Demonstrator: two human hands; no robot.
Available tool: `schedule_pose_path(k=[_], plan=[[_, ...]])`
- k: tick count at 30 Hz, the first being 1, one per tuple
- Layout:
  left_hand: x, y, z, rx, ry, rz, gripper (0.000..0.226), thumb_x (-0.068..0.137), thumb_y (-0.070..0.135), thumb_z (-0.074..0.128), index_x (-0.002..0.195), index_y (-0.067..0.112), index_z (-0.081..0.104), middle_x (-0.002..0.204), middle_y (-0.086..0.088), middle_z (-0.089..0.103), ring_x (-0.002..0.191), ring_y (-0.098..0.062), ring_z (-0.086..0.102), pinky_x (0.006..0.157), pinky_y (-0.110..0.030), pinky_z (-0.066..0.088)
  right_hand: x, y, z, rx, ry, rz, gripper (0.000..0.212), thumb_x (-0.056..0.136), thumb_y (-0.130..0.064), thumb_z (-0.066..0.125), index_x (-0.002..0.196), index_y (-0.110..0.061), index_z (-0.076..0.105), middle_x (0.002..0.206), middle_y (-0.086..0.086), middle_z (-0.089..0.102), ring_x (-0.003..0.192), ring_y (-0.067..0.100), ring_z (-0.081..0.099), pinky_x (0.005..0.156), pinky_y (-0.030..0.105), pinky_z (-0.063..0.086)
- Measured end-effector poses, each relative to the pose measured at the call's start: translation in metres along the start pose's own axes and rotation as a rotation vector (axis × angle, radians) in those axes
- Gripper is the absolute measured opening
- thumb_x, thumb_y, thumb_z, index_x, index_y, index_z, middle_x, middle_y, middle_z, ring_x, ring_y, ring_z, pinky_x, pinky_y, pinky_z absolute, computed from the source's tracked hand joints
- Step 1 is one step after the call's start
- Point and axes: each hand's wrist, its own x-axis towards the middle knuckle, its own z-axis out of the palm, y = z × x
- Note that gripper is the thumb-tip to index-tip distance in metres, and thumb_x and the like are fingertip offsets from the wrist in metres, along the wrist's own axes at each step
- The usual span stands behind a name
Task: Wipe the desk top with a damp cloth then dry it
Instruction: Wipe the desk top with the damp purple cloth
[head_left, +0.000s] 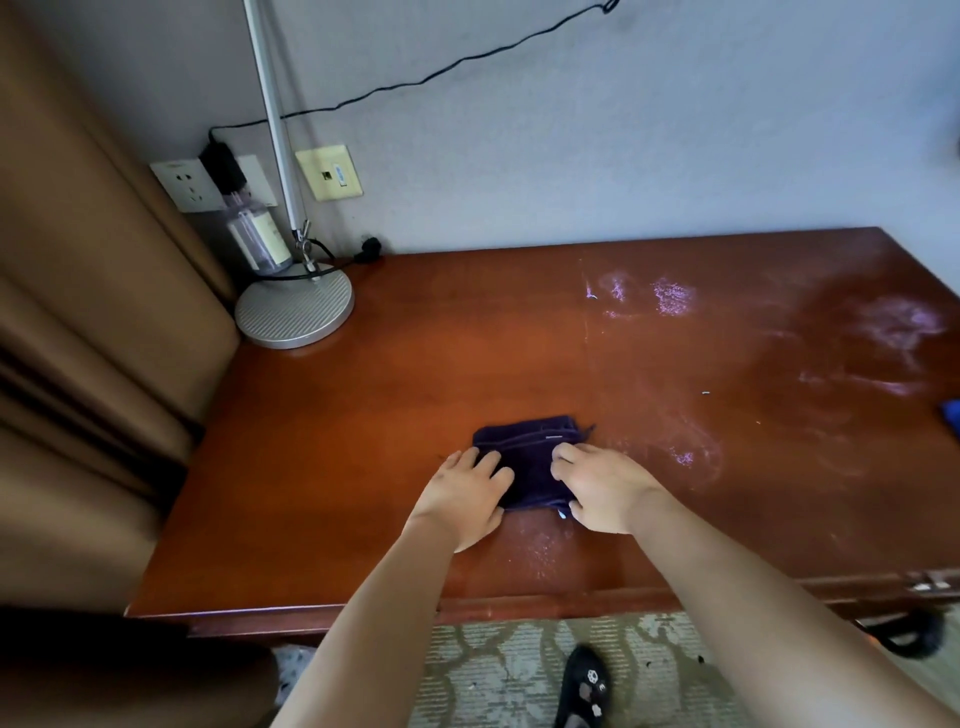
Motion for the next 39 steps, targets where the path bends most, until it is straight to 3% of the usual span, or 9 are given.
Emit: schedule_pose_path(k=[4, 7, 12, 16, 21, 24, 32, 36, 39], plan=[[0.007, 0.005, -0.001, 0.09, -0.048, 0.001, 0.043, 0.102, 0.02, 0.038, 0.142, 0.008, 0.033, 0.156, -0.016, 0.022, 0.143, -0.04, 0.021, 0.116, -0.044, 0.022, 0.005, 0.005, -0.003, -0.038, -0.08, -0.017, 0.035, 0.092, -0.021, 0.054, 0.124, -0.008, 0.052, 0.135, 0.002, 0.039, 0.112, 0.023, 0.051, 0.089, 0.037, 0.048], [0.011, 0.007, -0.001, 0.134, -0.072, 0.007, 0.039, 0.102, 0.011, 0.032, 0.14, 0.004, 0.035, 0.154, -0.021, 0.023, 0.141, -0.044, 0.022, 0.111, -0.045, 0.031, 0.003, 0.01, -0.004, 0.0, -0.136, -0.008, 0.039, 0.089, -0.025, 0.058, 0.124, -0.009, 0.052, 0.135, -0.002, 0.036, 0.104, 0.023, 0.054, 0.081, 0.036, 0.049], [0.015, 0.008, 0.002, 0.093, -0.03, -0.03, 0.035, 0.098, 0.01, 0.033, 0.132, 0.005, 0.041, 0.14, -0.015, 0.041, 0.131, -0.038, 0.037, 0.099, -0.04, 0.042, 0.003, 0.004, 0.001, -0.043, -0.085, 0.0, 0.031, 0.088, 0.004, 0.046, 0.117, -0.005, 0.053, 0.133, 0.006, 0.039, 0.098, 0.027, 0.056, 0.073, 0.038, 0.05], [0.011, 0.003, -0.003, 0.048, 0.004, -0.035, 0.037, 0.098, 0.01, 0.034, 0.134, 0.005, 0.039, 0.14, -0.011, 0.043, 0.132, -0.032, 0.039, 0.097, -0.038, 0.041, 0.002, 0.003, -0.003, 0.056, -0.06, 0.079, 0.028, 0.09, 0.007, 0.04, 0.114, -0.002, 0.052, 0.127, 0.006, 0.042, 0.077, 0.027, 0.051, 0.064, 0.036, 0.039], [0.0, 0.007, -0.011, 0.15, 0.026, 0.045, 0.021, 0.097, 0.015, 0.035, 0.115, 0.009, 0.044, 0.113, -0.008, 0.056, 0.096, -0.025, 0.054, 0.081, -0.033, 0.04, -0.009, 0.002, -0.011, 0.198, -0.088, 0.094, 0.011, 0.093, -0.005, 0.042, 0.101, -0.008, 0.048, 0.11, 0.003, 0.045, 0.076, 0.025, 0.046, 0.071, 0.036, 0.044], [-0.009, 0.009, -0.009, 0.182, 0.042, 0.097, 0.026, 0.099, 0.021, 0.033, 0.117, 0.009, 0.046, 0.113, -0.009, 0.057, 0.096, -0.027, 0.055, 0.086, -0.035, 0.043, -0.017, -0.005, -0.012, 0.189, -0.097, 0.086, 0.004, 0.092, -0.009, 0.044, 0.091, -0.013, 0.044, 0.101, -0.001, 0.041, 0.076, 0.024, 0.046, 0.069, 0.034, 0.041], [-0.034, 0.016, 0.003, 0.177, 0.058, 0.162, 0.034, 0.099, 0.025, 0.031, 0.124, 0.008, 0.046, 0.121, -0.01, 0.056, 0.101, -0.029, 0.053, 0.092, -0.039, 0.041, -0.039, -0.024, -0.013, 0.139, -0.102, 0.052, 0.002, 0.091, -0.012, 0.045, 0.089, -0.013, 0.044, 0.105, 0.003, 0.05, 0.077, 0.024, 0.047, 0.07, 0.032, 0.041], [-0.05, 0.024, 0.008, 0.202, 0.066, 0.242, 0.037, 0.1, 0.031, 0.029, 0.123, 0.01, 0.049, 0.119, -0.009, 0.056, 0.1, -0.03, 0.051, 0.094, -0.04, 0.039, -0.046, -0.033, -0.011, 0.057, -0.148, 0.031, 0.016, 0.094, -0.021, 0.04, 0.085, -0.013, 0.05, 0.115, 0.005, 0.054, 0.083, 0.026, 0.053, 0.081, 0.034, 0.046], [-0.057, 0.018, 0.011, 0.155, 0.077, 0.266, 0.042, 0.102, 0.034, 0.026, 0.123, 0.016, 0.057, 0.129, -0.004, 0.054, 0.113, -0.029, 0.049, 0.105, -0.043, 0.033, -0.045, -0.036, -0.006, -0.003, -0.106, 0.019, 0.025, 0.095, -0.023, 0.036, 0.087, -0.012, 0.057, 0.118, 0.005, 0.056, 0.098, 0.027, 0.057, 0.097, 0.036, 0.04]])
